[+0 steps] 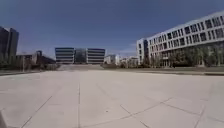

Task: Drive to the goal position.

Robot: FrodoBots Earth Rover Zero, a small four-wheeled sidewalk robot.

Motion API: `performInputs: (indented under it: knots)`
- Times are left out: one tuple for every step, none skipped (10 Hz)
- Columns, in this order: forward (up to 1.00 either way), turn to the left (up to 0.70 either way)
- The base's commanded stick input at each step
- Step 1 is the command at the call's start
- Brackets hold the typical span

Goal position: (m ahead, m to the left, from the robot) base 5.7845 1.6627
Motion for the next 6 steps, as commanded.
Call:
performInputs:
  knots:
    - [0.09, -0.05]
    - [0.09, -0.05]
    - [0.09, -0.05]
    - [0.09, -0.05]
    - [0.09, -0.05]
    - [0.09, -0.05]
